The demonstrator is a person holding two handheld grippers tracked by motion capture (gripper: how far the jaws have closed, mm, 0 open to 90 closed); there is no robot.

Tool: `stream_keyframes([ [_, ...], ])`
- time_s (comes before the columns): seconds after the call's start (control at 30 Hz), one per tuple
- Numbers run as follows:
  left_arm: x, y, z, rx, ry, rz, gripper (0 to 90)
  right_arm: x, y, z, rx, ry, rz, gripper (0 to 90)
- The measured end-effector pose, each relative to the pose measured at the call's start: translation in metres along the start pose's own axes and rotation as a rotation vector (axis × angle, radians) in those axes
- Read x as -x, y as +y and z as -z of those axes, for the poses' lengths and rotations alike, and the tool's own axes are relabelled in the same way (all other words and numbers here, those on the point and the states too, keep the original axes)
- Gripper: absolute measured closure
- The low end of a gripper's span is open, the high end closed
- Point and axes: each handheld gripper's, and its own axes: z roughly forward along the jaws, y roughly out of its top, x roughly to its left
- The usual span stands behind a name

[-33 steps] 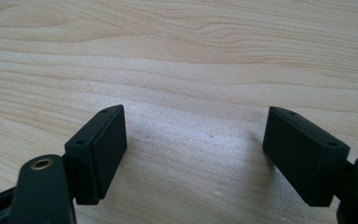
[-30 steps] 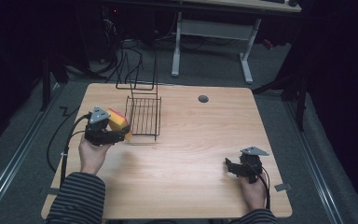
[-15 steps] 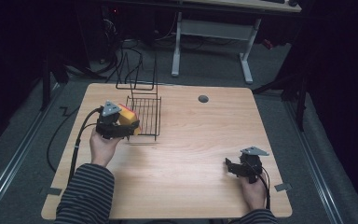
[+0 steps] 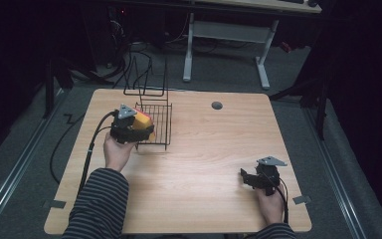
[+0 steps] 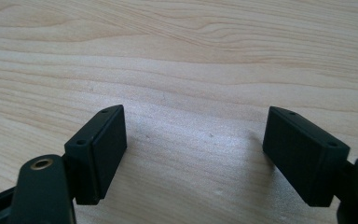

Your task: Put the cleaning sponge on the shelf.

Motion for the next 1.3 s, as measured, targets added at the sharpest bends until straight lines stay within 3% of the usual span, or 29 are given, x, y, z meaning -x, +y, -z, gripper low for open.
stream_keyframes([
  [0.33, -0.008, -0.003, -0.017, -0.013, 0.033, 0.045, 24.1, 0.000, 0.000, 0.000, 0.000, 0.000, 0.000, 21.8],
  [0.53, -0.009, -0.002, -0.024, -0.022, 0.052, 0.034, 24.1, 0.000, 0.000, 0.000, 0.000, 0.001, 0.000, 21.8],
  [0.8, -0.009, 0.002, -0.035, -0.037, 0.054, 0.032, 24.1, 0.000, 0.000, 0.000, 0.000, 0.001, 0.000, 21.8],
  [0.93, -0.008, 0.005, -0.040, -0.018, 0.048, 0.046, 24.1, 0.000, 0.000, 0.000, 0.000, 0.001, 0.000, 21.8],
  [1.17, -0.005, 0.011, -0.053, -0.054, 0.052, 0.025, 24.0, 0.000, 0.000, 0.000, 0.000, 0.001, 0.001, 21.8],
  [1.3, -0.006, 0.010, -0.060, -0.048, 0.038, 0.054, 24.1, 0.000, 0.000, 0.000, 0.000, 0.001, 0.001, 21.8],
])
